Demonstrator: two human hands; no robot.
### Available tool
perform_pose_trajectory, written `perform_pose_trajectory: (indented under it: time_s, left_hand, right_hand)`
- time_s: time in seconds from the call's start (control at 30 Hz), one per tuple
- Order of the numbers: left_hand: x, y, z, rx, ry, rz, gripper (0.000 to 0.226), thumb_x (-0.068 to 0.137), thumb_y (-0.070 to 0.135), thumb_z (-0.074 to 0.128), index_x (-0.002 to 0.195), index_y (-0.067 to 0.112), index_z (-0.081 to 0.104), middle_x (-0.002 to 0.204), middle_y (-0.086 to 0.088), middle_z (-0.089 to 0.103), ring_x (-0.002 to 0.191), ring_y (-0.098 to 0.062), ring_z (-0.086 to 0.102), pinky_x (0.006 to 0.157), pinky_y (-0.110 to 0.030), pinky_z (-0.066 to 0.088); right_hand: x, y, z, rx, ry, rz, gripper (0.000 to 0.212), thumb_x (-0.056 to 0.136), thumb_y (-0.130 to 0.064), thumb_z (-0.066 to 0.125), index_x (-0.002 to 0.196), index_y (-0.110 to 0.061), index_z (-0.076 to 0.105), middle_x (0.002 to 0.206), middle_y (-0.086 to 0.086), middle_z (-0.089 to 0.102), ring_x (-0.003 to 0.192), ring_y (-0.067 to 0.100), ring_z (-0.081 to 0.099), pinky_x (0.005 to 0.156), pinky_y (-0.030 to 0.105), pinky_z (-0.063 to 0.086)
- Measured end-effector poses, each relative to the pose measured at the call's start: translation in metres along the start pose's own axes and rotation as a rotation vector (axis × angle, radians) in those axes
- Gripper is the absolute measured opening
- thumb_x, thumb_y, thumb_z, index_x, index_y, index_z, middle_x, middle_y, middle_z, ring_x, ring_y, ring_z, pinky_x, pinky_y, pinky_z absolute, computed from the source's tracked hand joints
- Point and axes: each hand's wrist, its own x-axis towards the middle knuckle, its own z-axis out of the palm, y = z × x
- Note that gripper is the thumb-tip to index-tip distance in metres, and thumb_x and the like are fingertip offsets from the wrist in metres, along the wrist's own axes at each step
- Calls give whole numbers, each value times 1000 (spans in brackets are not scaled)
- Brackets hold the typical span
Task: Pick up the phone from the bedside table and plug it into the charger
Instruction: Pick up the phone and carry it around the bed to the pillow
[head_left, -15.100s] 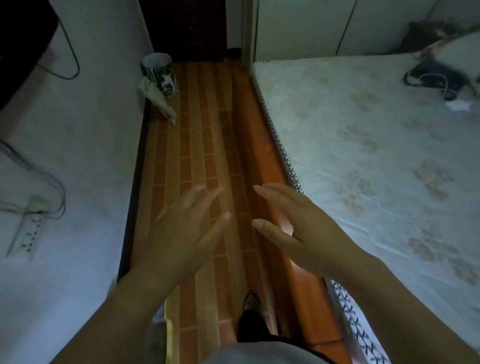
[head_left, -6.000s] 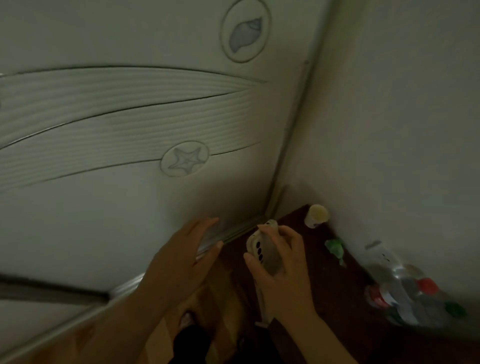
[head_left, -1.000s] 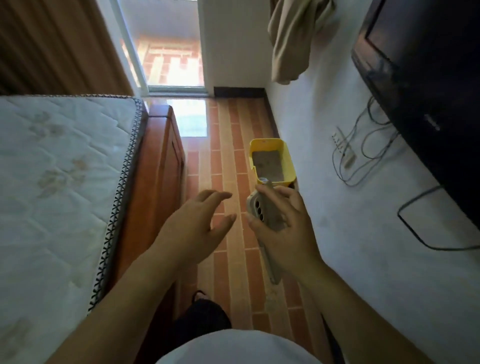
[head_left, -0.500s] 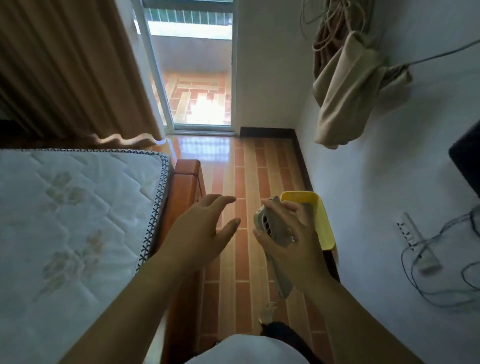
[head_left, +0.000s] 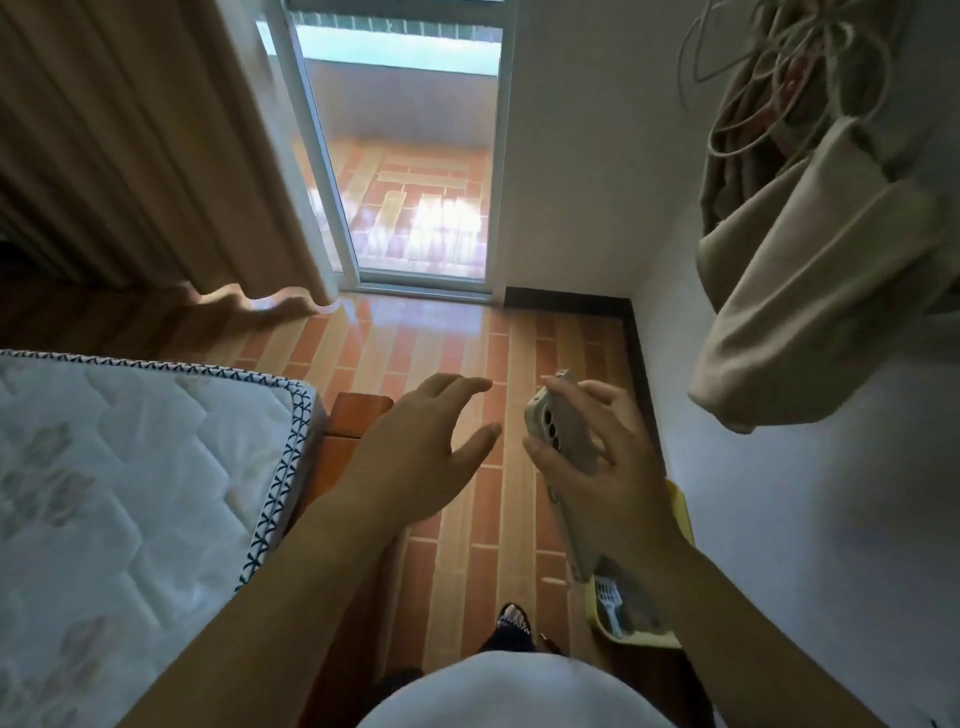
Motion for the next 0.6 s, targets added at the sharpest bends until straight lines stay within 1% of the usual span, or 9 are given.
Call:
perform_pose_trajectory:
  time_s: [0.07, 0.1, 0.2, 0.3, 0.37, 0.43, 0.5, 0.53, 0.6]
  left_hand:
    - [38, -6, 0, -33, 6, -35, 47, 87, 49, 47, 130, 34, 40, 140, 3, 44, 118, -17, 49, 87, -28, 39]
    - [55, -11, -1, -45, 12, -54, 47, 87, 49, 47, 131, 33, 40, 140, 3, 44, 118, -17, 48, 88, -29, 40]
    - [99, -29, -5, -72, 29, -106, 47, 87, 48, 48, 130, 34, 40, 139, 4, 45, 119, -15, 47, 90, -29, 41]
    - [143, -55, -15, -80, 72, -160, 45, 86, 47, 50, 129, 34, 42, 138, 4, 46, 118, -16, 48, 92, -37, 46]
    - [177, -76, -21, -73, 102, -190, 45, 86, 47, 50, 128, 35, 42, 137, 4, 47, 117, -16, 49, 90, -37, 46]
    - [214, -99, -28, -41, 127, -207, 45, 86, 48, 49, 129, 35, 42, 137, 6, 46, 114, -16, 50, 83, -30, 43]
    - [254, -124, -37, -31, 134, -224, 46, 86, 49, 48, 130, 34, 41, 137, 6, 46, 110, -15, 53, 80, -27, 42]
    - [274, -137, -43, -39, 135, -233, 46, 87, 48, 48, 130, 34, 40, 138, 6, 45, 108, -15, 53, 80, -27, 44]
    - [314, -161, -58, -43, 131, -251, 46, 87, 48, 48, 130, 34, 40, 138, 6, 45, 109, -15, 53, 82, -30, 49]
  right_hand:
    - [45, 14, 0, 17, -34, -5, 50, 73, -53, 63, 121, -43, 50, 128, -2, 47, 110, 8, 51, 82, 14, 50]
    - [67, 20, 2, 25, -54, -7, 50, 73, -52, 63, 120, -43, 50, 129, 0, 47, 111, 10, 51, 83, 14, 50]
    - [126, 34, 13, 34, -114, -17, 47, 74, -50, 63, 118, -48, 48, 128, 1, 48, 111, 9, 49, 82, 7, 44]
    - [182, 47, 34, 46, -168, -40, 47, 74, -52, 62, 119, -48, 49, 126, -2, 48, 111, 1, 46, 77, 2, 42]
    - [222, 55, 51, 59, -217, -50, 48, 74, -53, 62, 120, -49, 49, 126, -4, 46, 112, -4, 44, 75, 2, 42]
    - [265, 65, 71, 63, -246, -63, 50, 73, -56, 62, 121, -48, 50, 126, -6, 45, 112, -3, 44, 78, 7, 46]
    - [310, 74, 92, 58, -260, -70, 53, 73, -58, 60, 123, -45, 51, 126, -5, 45, 112, -1, 45, 81, 15, 51]
    - [333, 78, 103, 54, -267, -72, 53, 72, -59, 60, 123, -44, 52, 126, -4, 46, 112, 1, 45, 82, 18, 52]
    - [379, 82, 125, 41, -269, -85, 53, 73, -58, 60, 123, -43, 52, 125, -4, 47, 112, 3, 47, 84, 20, 52]
